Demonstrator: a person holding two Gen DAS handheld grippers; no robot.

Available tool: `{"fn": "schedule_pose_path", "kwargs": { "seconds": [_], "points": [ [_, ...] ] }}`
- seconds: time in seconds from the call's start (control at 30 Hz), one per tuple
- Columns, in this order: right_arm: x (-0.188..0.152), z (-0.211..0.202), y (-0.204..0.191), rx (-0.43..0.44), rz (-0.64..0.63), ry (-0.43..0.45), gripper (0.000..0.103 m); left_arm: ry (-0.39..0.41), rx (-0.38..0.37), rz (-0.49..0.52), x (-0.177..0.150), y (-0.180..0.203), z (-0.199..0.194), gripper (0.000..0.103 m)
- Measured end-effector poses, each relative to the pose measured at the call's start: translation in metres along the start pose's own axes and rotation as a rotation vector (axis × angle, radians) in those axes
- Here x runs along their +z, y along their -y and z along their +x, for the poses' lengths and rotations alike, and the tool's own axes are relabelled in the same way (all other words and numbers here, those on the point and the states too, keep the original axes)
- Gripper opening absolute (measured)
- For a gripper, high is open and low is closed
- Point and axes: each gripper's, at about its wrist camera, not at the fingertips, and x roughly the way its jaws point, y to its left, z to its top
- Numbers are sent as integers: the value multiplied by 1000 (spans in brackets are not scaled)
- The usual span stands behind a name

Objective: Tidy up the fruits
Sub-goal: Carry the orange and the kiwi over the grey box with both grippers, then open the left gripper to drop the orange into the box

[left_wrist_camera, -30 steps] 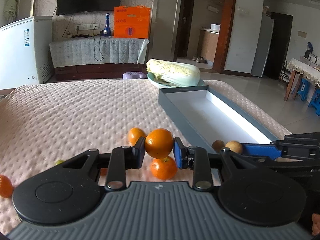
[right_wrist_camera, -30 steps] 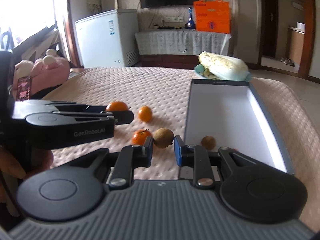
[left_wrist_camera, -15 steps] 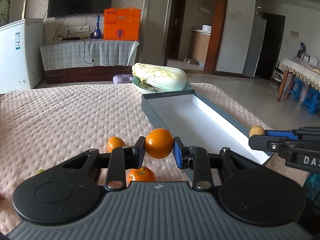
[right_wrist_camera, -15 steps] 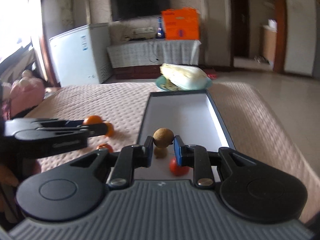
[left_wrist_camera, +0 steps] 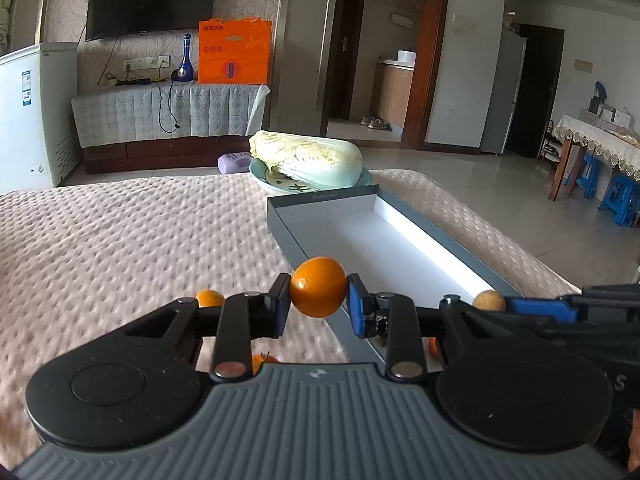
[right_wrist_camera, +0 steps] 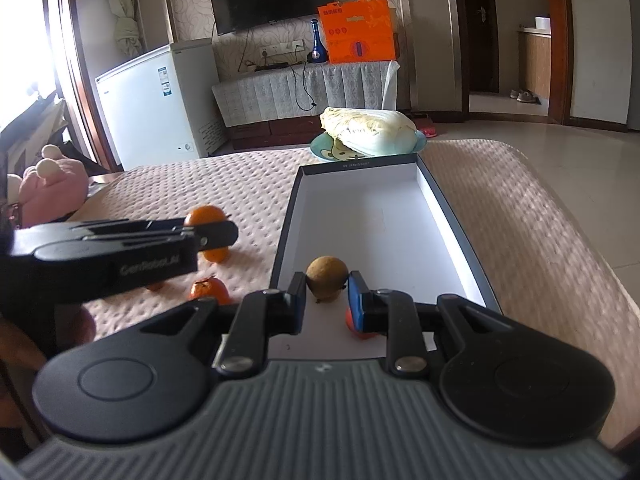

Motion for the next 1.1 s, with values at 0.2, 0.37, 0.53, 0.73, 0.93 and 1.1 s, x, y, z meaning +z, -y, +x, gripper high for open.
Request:
{"fn": "schedule_pose_path", "kwargs": {
  "seconds": [0.2, 0.37, 0.53, 0.73, 0.93, 1.1],
  "points": [
    [-1, 3, 1, 5, 0, -12, 25, 9, -24, 9, 5, 6, 7, 35],
    [0, 4, 1, 13, -3, -15, 25, 11, -38, 19, 9, 12, 15, 35],
    [-1, 4, 2, 14, 7, -18, 25, 9, -43, 17, 13, 14, 25, 35],
    [-1, 4, 4, 16, 14, -19, 25, 11, -56, 19, 17, 18, 32, 35],
    [-2, 5, 5, 16, 19, -29, 25, 16, -64, 33, 23, 22, 46, 35],
    [-2, 9, 5, 18, 22, -40, 25, 3, -67, 18, 30, 18, 64, 35]
  ]
}}
